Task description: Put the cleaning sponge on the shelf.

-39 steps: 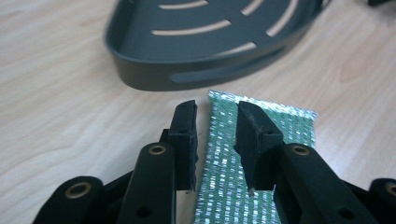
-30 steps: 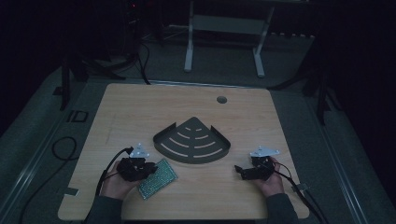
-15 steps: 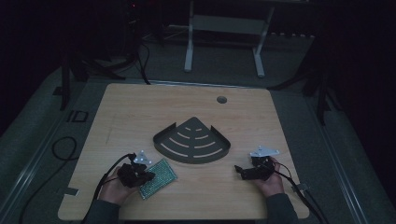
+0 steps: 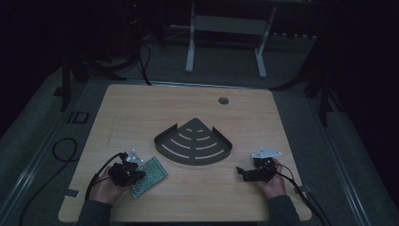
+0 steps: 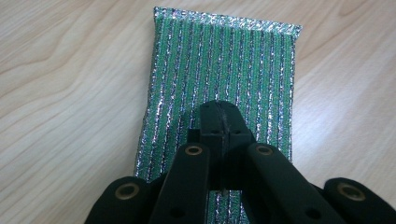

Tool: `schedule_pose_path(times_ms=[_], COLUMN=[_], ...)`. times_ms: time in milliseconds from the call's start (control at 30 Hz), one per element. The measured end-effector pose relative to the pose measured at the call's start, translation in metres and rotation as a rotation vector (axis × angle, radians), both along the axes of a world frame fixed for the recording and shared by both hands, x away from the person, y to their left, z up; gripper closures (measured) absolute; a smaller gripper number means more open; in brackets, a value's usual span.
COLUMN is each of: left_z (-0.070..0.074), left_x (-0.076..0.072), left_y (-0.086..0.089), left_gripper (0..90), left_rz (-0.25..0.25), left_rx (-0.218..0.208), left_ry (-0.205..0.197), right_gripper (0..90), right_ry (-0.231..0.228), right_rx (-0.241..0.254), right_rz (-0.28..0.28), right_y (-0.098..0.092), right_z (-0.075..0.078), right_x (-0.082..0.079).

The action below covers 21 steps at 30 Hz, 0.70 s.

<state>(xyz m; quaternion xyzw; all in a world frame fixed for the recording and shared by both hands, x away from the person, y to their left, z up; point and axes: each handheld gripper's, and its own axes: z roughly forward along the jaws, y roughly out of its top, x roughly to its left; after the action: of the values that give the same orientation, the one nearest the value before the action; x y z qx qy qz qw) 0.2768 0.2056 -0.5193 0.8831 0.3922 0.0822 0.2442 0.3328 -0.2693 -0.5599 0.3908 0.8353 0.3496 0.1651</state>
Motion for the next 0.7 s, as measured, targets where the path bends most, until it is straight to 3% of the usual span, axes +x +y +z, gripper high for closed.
schedule_pose_path(times_ms=[433, 700], left_z=[0.004, 0.021], left_x=[0.007, 0.019], left_y=[0.025, 0.033], left_gripper=[90.0, 85.8], left_rz=[0.067, 0.066], left_rx=[0.038, 0.024], left_ry=[0.011, 0.012], right_gripper=[9.6, 9.6], right_ry=[0.000, 0.000], right_rx=[0.000, -0.001], right_rz=[0.000, 0.000], right_y=[0.000, 0.000], right_z=[0.000, 0.000], right_x=[0.000, 0.000])
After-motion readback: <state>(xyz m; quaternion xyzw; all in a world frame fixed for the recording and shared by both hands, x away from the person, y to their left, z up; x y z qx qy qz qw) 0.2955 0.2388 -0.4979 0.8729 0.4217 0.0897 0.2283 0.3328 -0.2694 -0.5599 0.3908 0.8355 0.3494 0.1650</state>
